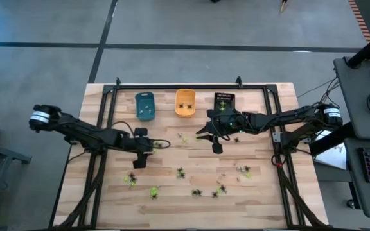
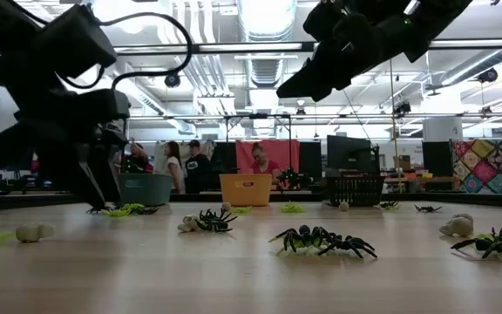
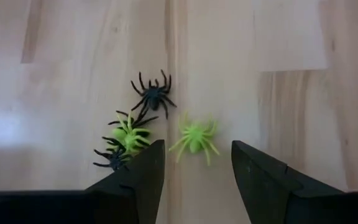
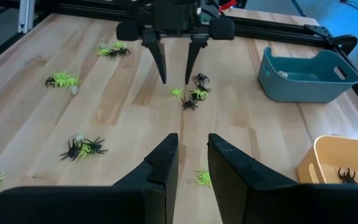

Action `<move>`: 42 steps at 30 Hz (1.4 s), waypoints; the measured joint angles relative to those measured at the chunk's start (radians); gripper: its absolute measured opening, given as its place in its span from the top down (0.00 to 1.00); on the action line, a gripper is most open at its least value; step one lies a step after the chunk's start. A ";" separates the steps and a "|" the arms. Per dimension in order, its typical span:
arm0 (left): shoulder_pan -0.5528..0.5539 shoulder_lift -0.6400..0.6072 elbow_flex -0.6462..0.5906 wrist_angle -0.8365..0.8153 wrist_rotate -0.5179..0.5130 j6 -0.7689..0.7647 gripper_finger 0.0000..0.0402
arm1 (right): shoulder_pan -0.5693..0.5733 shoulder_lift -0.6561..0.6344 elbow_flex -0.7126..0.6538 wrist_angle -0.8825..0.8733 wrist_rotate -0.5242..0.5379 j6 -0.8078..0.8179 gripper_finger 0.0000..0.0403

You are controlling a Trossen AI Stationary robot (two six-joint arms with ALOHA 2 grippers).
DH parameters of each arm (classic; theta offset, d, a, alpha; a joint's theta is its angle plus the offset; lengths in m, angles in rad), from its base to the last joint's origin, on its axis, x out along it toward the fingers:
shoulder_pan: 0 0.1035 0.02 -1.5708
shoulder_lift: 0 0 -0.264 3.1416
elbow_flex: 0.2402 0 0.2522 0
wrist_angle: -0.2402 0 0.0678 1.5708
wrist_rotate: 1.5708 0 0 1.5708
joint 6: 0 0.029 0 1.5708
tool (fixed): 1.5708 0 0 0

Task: Sort Halloween decoration
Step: Put the green spider toy into the black bin

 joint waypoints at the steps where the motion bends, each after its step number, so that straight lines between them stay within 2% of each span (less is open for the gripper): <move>1: 0.000 0.007 0.000 0.004 -0.002 0.001 0.58 | 0.000 0.000 0.000 0.000 0.000 0.001 0.81; 14: -0.001 0.118 0.003 0.099 -0.001 0.022 0.60 | 0.000 0.000 0.000 -0.005 0.000 0.007 0.81; 42: -0.001 0.109 0.001 0.090 0.033 -0.044 0.95 | 0.000 0.000 0.000 -0.005 0.001 0.005 0.81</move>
